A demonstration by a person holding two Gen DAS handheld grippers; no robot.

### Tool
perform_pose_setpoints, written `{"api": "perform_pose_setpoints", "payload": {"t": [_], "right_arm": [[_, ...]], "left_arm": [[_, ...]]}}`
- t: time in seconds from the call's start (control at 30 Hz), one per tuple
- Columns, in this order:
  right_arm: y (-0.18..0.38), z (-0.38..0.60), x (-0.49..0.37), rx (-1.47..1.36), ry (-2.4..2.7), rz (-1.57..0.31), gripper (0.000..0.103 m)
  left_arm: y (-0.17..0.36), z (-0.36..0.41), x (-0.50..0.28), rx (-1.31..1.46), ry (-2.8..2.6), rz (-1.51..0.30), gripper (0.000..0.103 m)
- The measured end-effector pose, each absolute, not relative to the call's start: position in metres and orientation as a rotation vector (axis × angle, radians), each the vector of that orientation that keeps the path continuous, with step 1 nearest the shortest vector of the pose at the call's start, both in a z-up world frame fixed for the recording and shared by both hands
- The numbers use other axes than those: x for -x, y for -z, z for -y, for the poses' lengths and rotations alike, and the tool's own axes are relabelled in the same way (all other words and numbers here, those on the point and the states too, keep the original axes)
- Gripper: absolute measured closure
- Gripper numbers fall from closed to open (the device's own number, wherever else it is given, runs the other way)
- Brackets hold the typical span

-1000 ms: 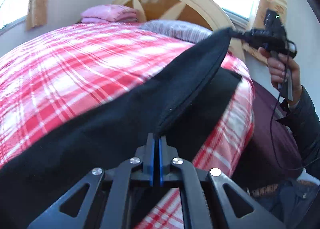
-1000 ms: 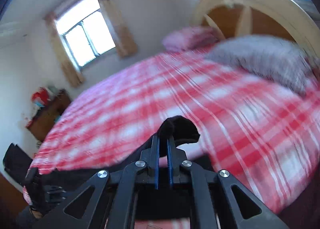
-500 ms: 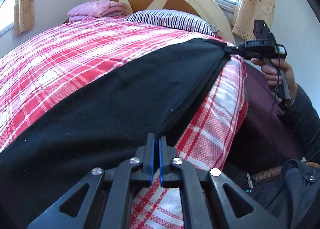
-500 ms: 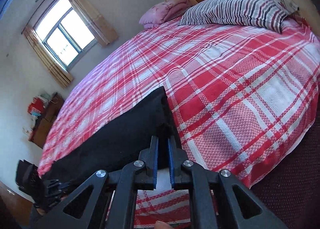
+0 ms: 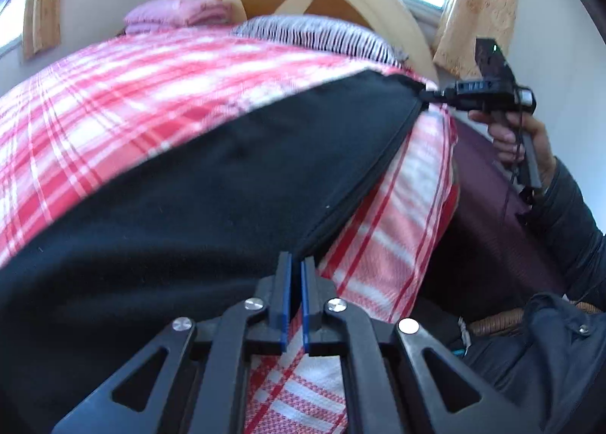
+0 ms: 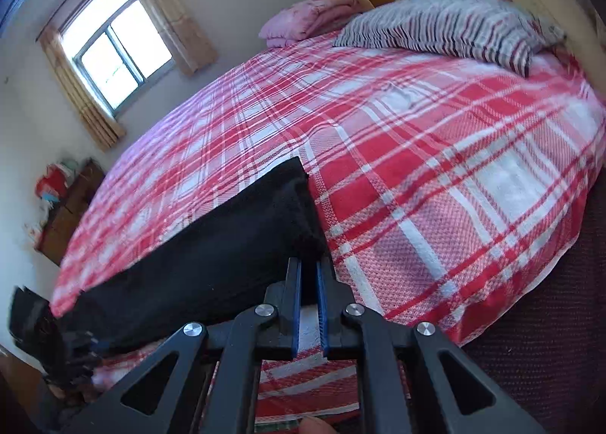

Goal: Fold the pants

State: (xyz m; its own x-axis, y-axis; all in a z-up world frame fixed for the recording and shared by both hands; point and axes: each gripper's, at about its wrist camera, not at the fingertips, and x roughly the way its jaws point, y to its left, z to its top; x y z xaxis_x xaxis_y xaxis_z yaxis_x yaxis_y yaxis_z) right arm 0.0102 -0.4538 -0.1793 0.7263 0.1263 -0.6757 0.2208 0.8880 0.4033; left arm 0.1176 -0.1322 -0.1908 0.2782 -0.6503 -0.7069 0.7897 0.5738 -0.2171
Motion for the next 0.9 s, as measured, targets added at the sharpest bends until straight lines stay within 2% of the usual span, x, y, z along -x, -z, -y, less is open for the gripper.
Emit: {"api": "perform_pose_setpoints", "payload": {"t": [0.1, 0.27, 0.33, 0.4, 0.43, 0.47, 0.5, 0.53, 0.57, 0.73, 0.9], "right_arm": [[0.17, 0.459, -0.003, -0.46, 0.13, -0.738, 0.087], [0.143, 0.454, 0.014, -0.391, 0.212, -0.612, 0.087], [0.136, 0.435, 0.012, -0.372, 0.105, -0.576, 0.087], [0.139, 0.417, 0.004, -0.348, 0.0, -0.58, 0.084], [0.141, 0.41, -0.002, -0.338, -0.029, -0.594, 0.075], [0.146, 0.403, -0.008, -0.321, -0.044, -0.612, 0.069], [0.154, 0.397, -0.016, -0.296, -0.027, -0.649, 0.056], [0.161, 0.396, -0.022, -0.289, -0.005, -0.691, 0.051], [0.174, 0.398, -0.031, -0.302, 0.03, -0.78, 0.051], [0.159, 0.375, -0.026, -0.203, 0.079, -0.755, 0.051], [0.152, 0.314, -0.028, -0.211, -0.195, -0.747, 0.051]], "left_arm": [[0.187, 0.13, -0.115, -0.189, 0.973, -0.836, 0.094], [0.175, 0.117, -0.102, -0.187, 0.975, -0.778, 0.088], [0.17, 0.107, -0.1, -0.173, 0.959, -0.745, 0.08], [0.169, 0.099, -0.105, -0.145, 0.925, -0.727, 0.054], [0.171, 0.095, -0.109, -0.127, 0.906, -0.731, 0.05], [0.173, 0.093, -0.113, -0.113, 0.897, -0.743, 0.048], [0.177, 0.092, -0.118, -0.101, 0.883, -0.768, 0.048], [0.185, 0.092, -0.124, -0.105, 0.857, -0.806, 0.048], [0.192, 0.093, -0.127, -0.117, 0.835, -0.843, 0.048], [0.191, 0.089, -0.127, -0.108, 0.83, -0.839, 0.048], [0.176, 0.065, -0.123, -0.103, 0.764, -0.778, 0.046]]}}
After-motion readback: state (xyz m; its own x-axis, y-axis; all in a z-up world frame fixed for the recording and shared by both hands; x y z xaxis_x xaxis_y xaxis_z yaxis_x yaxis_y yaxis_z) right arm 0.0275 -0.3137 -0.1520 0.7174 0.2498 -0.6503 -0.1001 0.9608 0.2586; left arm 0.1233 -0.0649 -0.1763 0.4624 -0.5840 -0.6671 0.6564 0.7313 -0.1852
